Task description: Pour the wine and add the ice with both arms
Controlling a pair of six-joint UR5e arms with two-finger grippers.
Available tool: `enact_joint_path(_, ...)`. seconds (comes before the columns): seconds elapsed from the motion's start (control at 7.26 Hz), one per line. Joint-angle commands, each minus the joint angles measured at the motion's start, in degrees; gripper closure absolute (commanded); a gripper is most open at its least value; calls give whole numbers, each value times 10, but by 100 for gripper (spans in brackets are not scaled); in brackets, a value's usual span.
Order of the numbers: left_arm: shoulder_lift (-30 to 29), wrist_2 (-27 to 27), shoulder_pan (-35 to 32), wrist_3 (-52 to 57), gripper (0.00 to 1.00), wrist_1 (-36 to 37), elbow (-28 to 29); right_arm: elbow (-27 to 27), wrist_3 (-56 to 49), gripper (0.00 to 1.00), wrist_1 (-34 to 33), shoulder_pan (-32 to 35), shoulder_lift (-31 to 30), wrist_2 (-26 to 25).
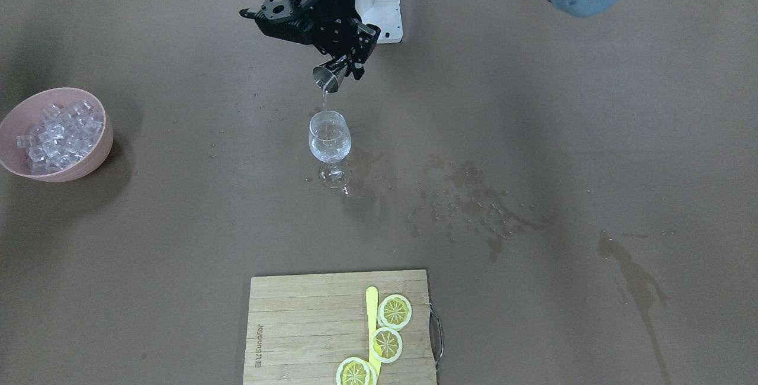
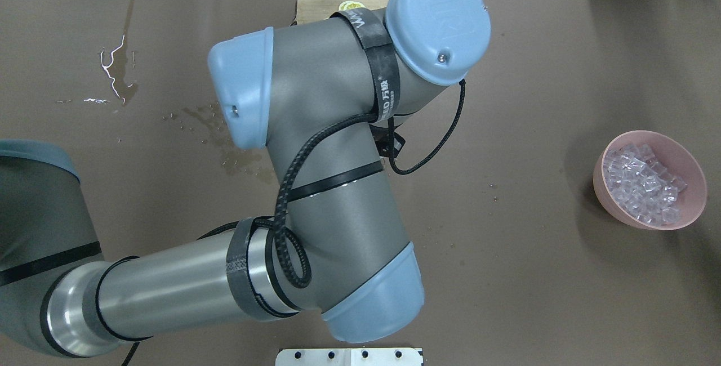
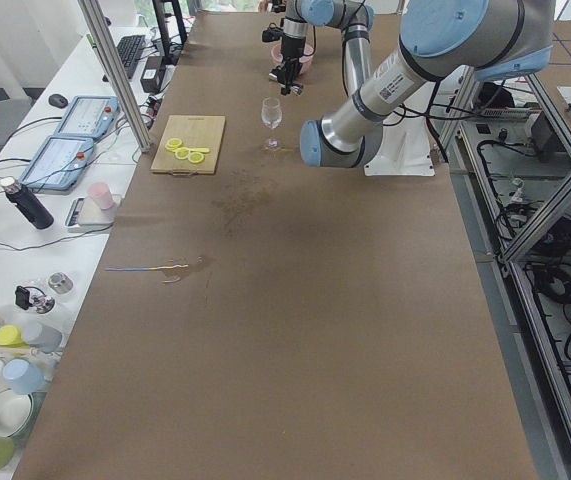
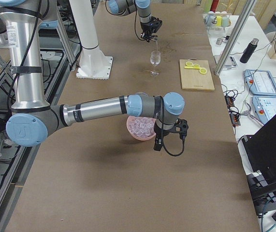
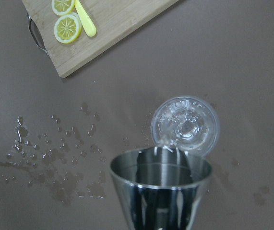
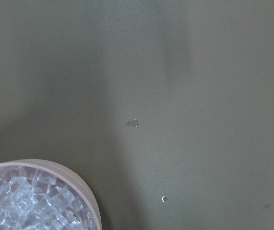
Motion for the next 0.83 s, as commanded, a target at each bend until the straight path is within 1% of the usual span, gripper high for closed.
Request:
enact_joint_path(0.0, -38, 0, -8, 30, 100, 28, 47, 1, -1, 0, 0, 0, -2, 1)
enact_joint_path(0.55, -33, -3, -12, 31, 100, 29, 46, 1, -1, 0, 0, 0, -1, 1)
enact_joint_path(0.69, -31, -18, -18, 27, 100, 23, 35, 4, -1, 0, 0, 0, -1, 1)
